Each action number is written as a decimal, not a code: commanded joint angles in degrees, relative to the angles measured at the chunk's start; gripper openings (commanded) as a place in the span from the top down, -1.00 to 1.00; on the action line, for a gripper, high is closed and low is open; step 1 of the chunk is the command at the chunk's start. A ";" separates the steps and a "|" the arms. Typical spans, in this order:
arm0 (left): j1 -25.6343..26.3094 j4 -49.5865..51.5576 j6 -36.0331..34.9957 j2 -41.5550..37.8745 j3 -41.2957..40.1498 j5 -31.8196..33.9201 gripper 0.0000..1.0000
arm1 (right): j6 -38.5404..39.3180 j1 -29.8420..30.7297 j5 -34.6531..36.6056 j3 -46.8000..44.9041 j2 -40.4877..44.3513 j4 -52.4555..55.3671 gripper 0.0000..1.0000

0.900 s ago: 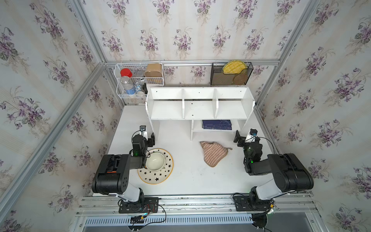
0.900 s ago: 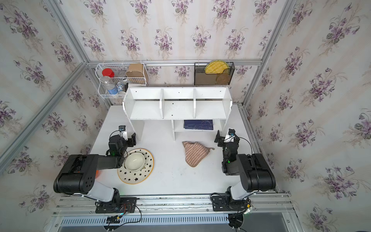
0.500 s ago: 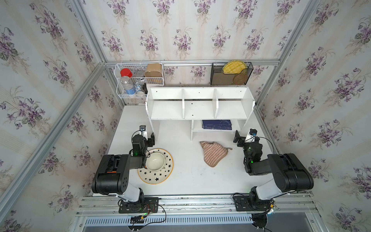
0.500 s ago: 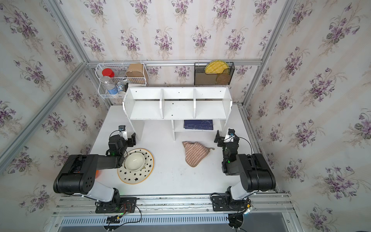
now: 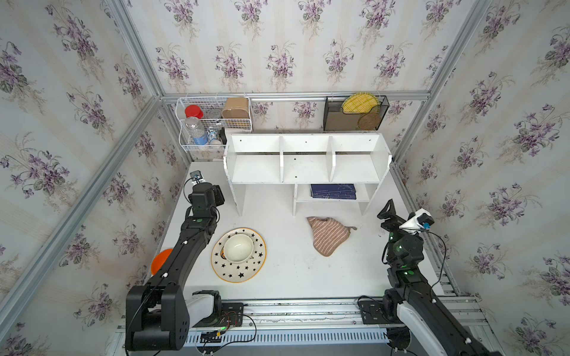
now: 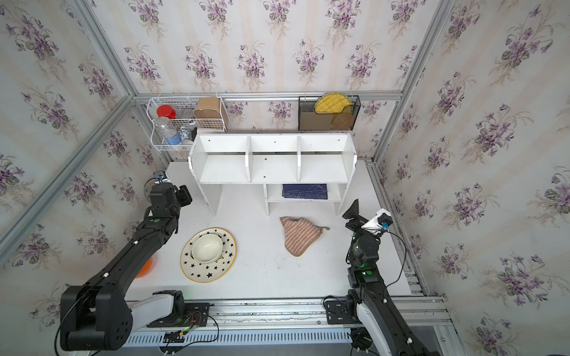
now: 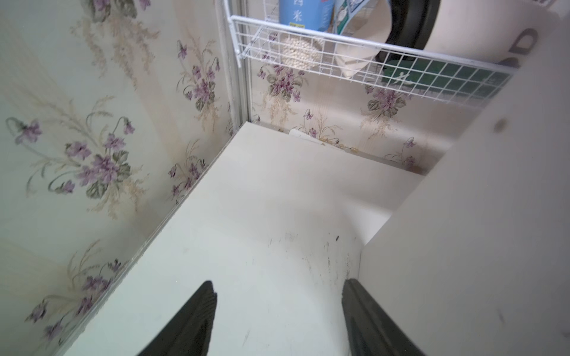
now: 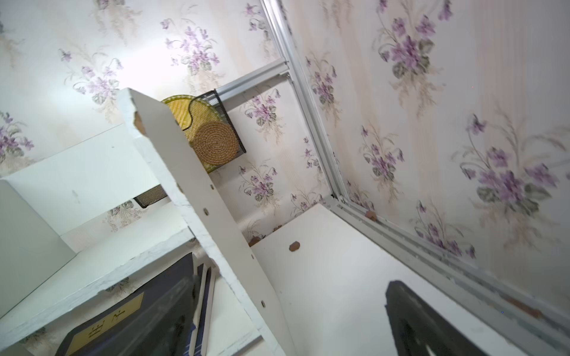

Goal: Wipe the bookshelf clean with a cloth
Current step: Pick up the cleaning item at the center of the board.

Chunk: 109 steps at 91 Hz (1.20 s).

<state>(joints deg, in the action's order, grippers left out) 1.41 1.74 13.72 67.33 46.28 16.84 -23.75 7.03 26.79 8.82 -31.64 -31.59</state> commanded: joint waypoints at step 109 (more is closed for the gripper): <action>15.21 27.83 7.56 -13.13 16.08 -4.10 -0.48 | -20.91 38.85 -11.34 17.22 -53.93 19.87 0.48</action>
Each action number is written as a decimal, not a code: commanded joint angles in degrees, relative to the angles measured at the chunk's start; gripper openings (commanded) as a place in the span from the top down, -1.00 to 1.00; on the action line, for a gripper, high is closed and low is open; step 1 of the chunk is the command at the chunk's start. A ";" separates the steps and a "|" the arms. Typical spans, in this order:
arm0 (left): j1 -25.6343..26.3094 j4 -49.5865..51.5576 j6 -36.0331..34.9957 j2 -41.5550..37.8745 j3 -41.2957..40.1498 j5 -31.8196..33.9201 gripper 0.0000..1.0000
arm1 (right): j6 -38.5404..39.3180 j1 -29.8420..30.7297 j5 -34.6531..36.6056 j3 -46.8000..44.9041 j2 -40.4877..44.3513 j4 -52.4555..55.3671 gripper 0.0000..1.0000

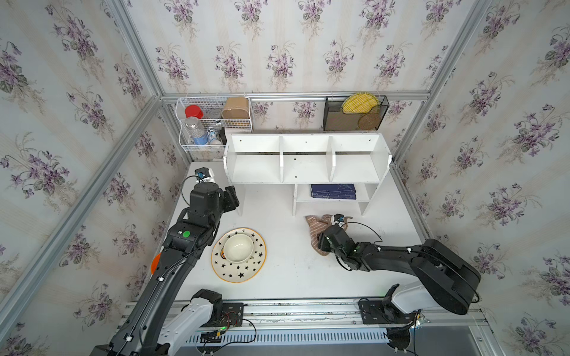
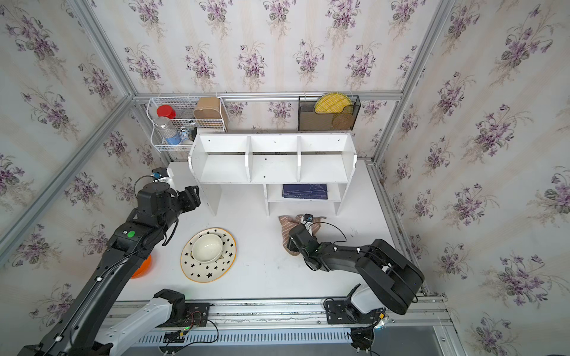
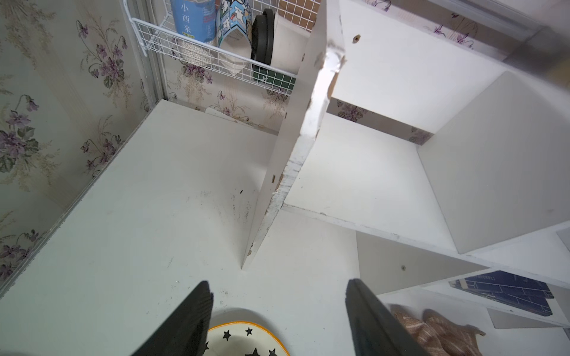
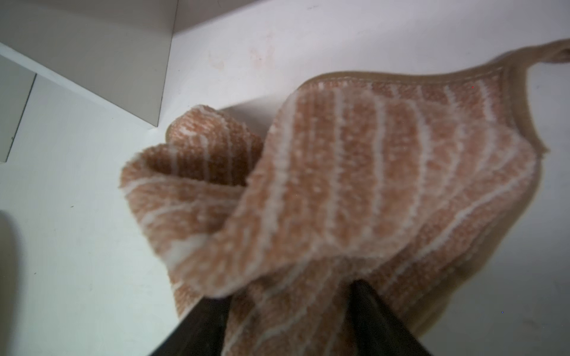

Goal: Wipe the bookshelf clean with a cloth
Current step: Pick up the cleaning item at the center of the board, then wipe the dust from the shelf.

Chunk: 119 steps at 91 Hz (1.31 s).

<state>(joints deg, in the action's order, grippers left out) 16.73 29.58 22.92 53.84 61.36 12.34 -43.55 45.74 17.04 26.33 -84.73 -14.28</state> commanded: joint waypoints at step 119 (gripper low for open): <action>-7.94 -24.27 -9.31 12.18 -0.40 -13.90 0.68 | 8.49 7.63 -0.01 12.18 0.78 -8.91 1.00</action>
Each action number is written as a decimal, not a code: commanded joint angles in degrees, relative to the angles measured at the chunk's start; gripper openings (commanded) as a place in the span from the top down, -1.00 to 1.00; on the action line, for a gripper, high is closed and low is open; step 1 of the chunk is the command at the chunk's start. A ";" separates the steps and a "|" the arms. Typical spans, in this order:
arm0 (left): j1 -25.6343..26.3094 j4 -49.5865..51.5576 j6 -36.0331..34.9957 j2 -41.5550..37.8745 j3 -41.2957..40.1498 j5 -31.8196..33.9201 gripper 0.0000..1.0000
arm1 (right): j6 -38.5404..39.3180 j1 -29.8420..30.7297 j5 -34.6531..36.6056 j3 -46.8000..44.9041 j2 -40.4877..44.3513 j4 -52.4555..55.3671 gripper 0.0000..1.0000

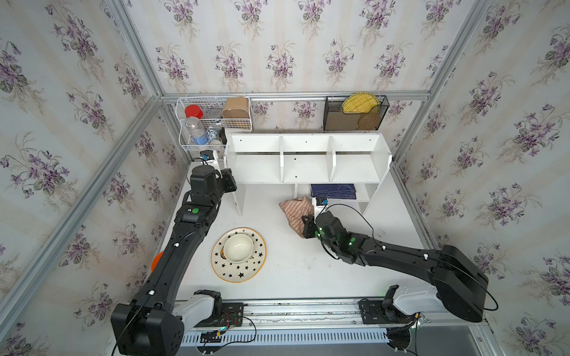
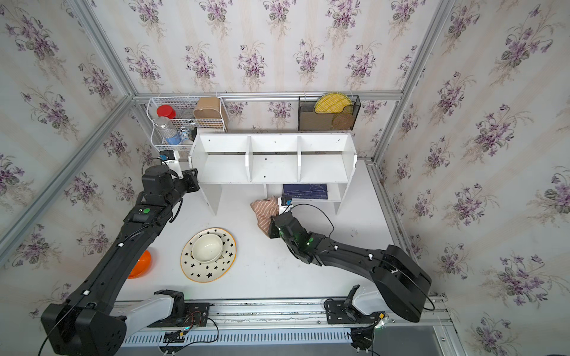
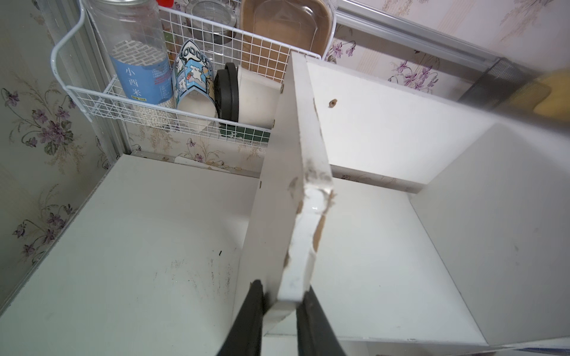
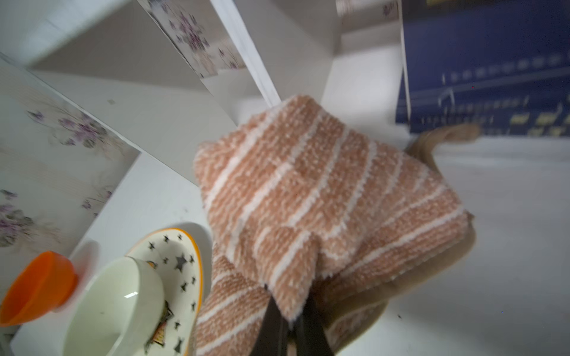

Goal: Wipe the bookshelf clean with a cloth
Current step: Wipe the dust from the shelf.

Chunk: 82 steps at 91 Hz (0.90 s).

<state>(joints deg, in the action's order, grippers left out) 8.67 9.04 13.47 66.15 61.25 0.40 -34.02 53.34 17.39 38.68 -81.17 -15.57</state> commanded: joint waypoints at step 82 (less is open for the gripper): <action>0.21 -5.80 -0.69 -1.40 -3.40 -0.21 1.00 | -3.92 0.29 4.14 6.29 -6.06 -2.08 1.00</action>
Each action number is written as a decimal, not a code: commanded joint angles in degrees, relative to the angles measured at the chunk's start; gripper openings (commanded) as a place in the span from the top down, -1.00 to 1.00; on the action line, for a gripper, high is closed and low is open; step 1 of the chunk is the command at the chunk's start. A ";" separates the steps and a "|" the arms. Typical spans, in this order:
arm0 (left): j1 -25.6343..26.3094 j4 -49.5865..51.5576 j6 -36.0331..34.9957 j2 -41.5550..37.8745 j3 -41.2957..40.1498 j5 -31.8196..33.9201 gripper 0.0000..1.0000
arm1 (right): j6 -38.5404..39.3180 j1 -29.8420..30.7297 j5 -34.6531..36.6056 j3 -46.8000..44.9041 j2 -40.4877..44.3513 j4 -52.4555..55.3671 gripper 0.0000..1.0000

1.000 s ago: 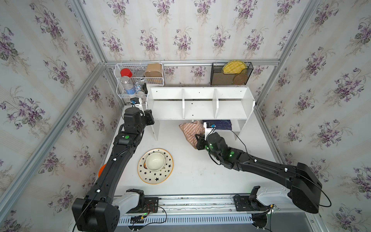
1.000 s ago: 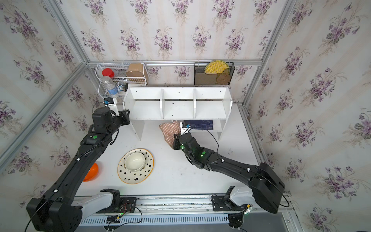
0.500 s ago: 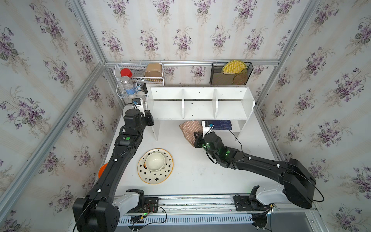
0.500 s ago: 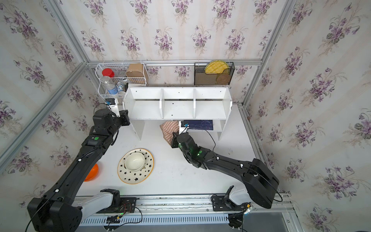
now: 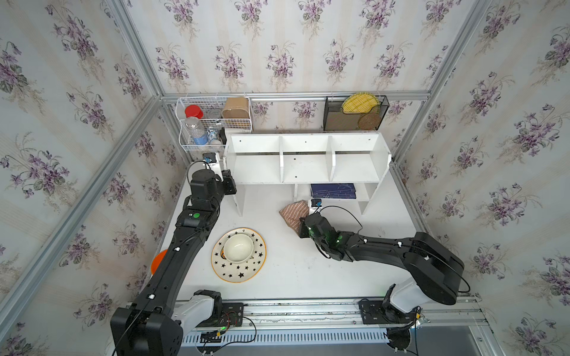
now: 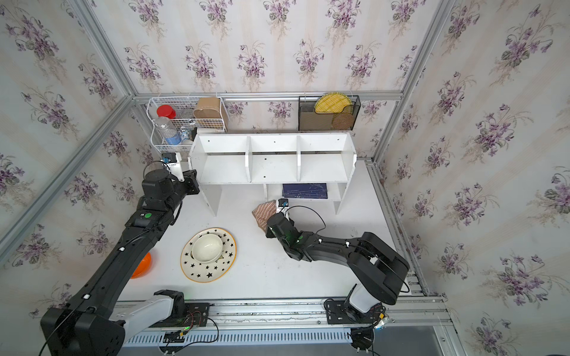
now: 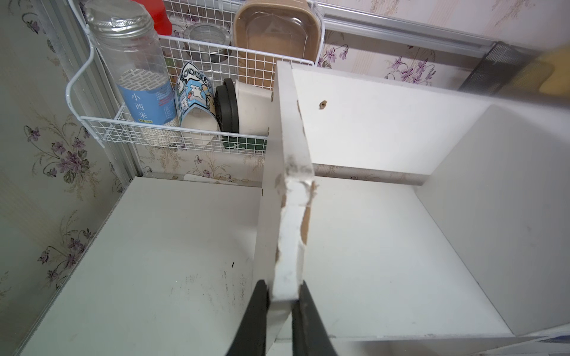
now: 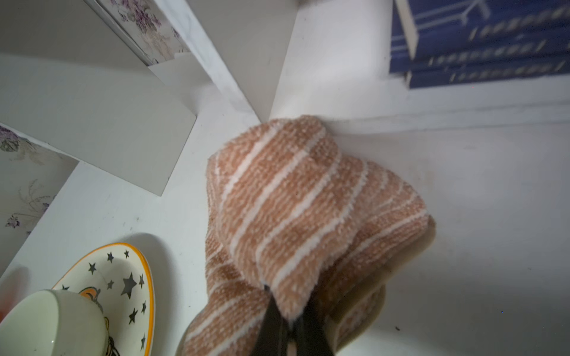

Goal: Wipe the bookshelf clean with a cloth
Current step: Wipe the dust from the shelf.

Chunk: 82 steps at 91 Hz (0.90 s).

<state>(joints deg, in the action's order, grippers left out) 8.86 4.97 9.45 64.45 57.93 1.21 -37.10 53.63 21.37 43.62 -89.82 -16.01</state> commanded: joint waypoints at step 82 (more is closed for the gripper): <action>-0.03 -2.03 1.88 0.50 -0.36 -0.39 1.00 | 5.79 -31.43 -6.19 0.45 30.40 18.30 1.00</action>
<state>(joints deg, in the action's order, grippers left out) 8.86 3.66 8.88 65.08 57.80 1.89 -31.53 21.21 21.78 42.94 -58.06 2.59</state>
